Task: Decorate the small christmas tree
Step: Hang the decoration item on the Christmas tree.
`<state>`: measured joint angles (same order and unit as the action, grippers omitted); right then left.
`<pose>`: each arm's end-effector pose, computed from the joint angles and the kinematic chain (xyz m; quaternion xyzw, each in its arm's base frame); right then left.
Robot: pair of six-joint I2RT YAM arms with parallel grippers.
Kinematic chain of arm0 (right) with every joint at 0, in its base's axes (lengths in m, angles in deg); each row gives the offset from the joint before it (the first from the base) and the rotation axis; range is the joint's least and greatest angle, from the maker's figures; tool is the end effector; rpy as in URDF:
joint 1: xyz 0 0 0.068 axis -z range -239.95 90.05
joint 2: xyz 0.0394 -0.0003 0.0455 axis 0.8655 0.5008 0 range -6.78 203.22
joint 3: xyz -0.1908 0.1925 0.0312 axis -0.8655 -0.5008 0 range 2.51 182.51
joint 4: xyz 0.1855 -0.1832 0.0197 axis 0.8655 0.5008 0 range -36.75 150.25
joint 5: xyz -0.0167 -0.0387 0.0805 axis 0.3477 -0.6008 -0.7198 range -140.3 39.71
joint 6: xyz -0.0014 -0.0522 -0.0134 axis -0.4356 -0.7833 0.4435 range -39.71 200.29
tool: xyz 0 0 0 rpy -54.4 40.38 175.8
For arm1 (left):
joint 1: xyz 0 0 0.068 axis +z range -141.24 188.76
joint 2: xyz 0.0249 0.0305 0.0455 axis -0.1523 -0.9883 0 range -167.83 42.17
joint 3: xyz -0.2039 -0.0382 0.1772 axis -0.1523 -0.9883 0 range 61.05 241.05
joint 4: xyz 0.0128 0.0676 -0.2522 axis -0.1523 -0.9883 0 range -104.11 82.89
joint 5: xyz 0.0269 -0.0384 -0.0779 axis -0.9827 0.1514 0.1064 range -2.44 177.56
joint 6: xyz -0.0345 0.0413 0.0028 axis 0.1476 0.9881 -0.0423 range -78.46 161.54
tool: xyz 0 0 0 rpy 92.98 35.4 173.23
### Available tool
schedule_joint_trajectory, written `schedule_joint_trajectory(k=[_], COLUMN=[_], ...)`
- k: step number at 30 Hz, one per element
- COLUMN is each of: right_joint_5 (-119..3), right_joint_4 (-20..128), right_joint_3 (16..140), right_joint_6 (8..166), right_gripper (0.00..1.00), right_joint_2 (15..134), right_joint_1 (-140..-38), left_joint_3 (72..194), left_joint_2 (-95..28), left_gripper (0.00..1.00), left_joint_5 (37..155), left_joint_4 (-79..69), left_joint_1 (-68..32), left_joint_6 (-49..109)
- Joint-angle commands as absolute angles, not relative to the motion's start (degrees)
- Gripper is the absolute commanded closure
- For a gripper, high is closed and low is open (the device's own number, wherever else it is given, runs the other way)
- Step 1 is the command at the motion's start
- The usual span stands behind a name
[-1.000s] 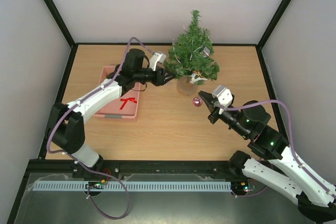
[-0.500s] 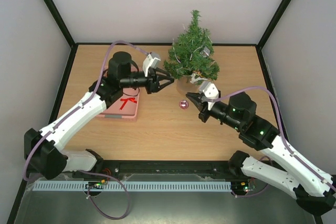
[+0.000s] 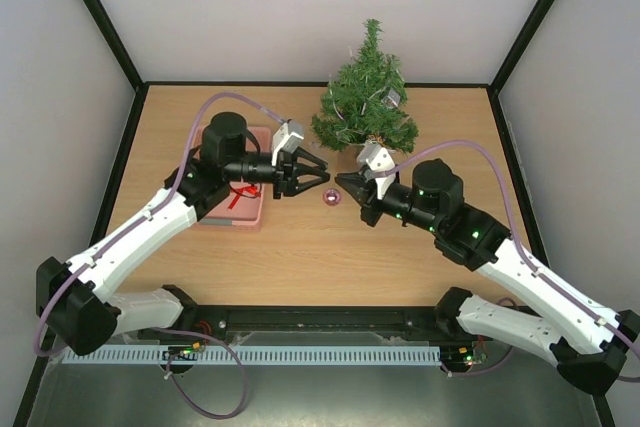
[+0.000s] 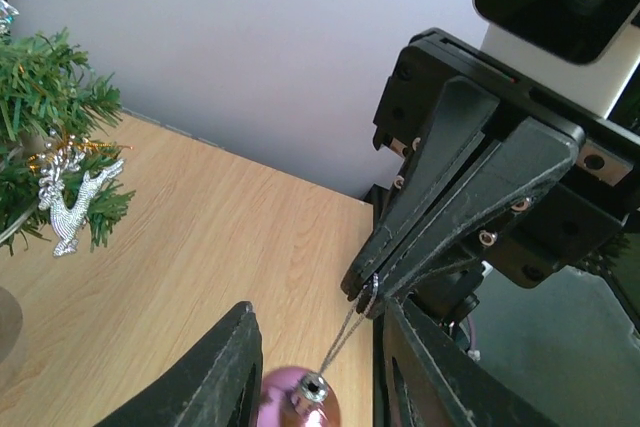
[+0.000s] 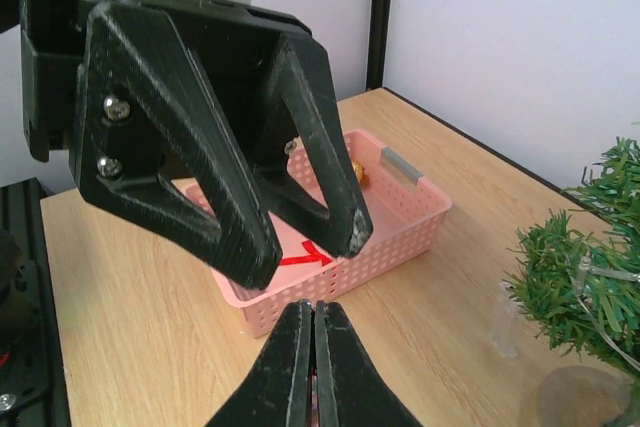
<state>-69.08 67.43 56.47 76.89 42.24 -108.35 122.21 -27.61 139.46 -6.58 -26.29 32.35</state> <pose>0.1188 0.1513 0.3765 -0.4234 0.6299 0.3595 0.5429 0.2090 -0.1808 0.3704 0.4315 0.5977 -0.5281 0.4215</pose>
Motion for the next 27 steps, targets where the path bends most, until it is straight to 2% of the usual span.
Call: schedule_joint_trajectory(k=[1,10,16,27], right_joint_5=[-70.27,-66.35,-57.44,-52.13], right_joint_4=[65.06,68.62,77.71,92.36], right_joint_3=[59.01,61.27,64.16,67.39], right_joint_6=[79.64,80.8,80.5,88.39], right_gripper=[0.98,0.98,0.98,0.98], right_joint_2=[42.93,44.33,45.57,48.38], right_joint_1=[-108.5,-108.55,-108.55,-108.55], left_joint_3=[121.09,119.97,119.31,115.7], left_joint_2=[-27.32,-28.49,-28.2,-28.49], left_gripper=[0.66,0.66,0.64,0.61], left_joint_5=[140.82,138.35,134.85,132.93], left_joint_4=[-5.53,-6.43,-5.78,1.88], left_joint_1=[-26.84,-27.79,-28.02,-29.81], left_joint_6=[35.73,38.03,37.87,36.31])
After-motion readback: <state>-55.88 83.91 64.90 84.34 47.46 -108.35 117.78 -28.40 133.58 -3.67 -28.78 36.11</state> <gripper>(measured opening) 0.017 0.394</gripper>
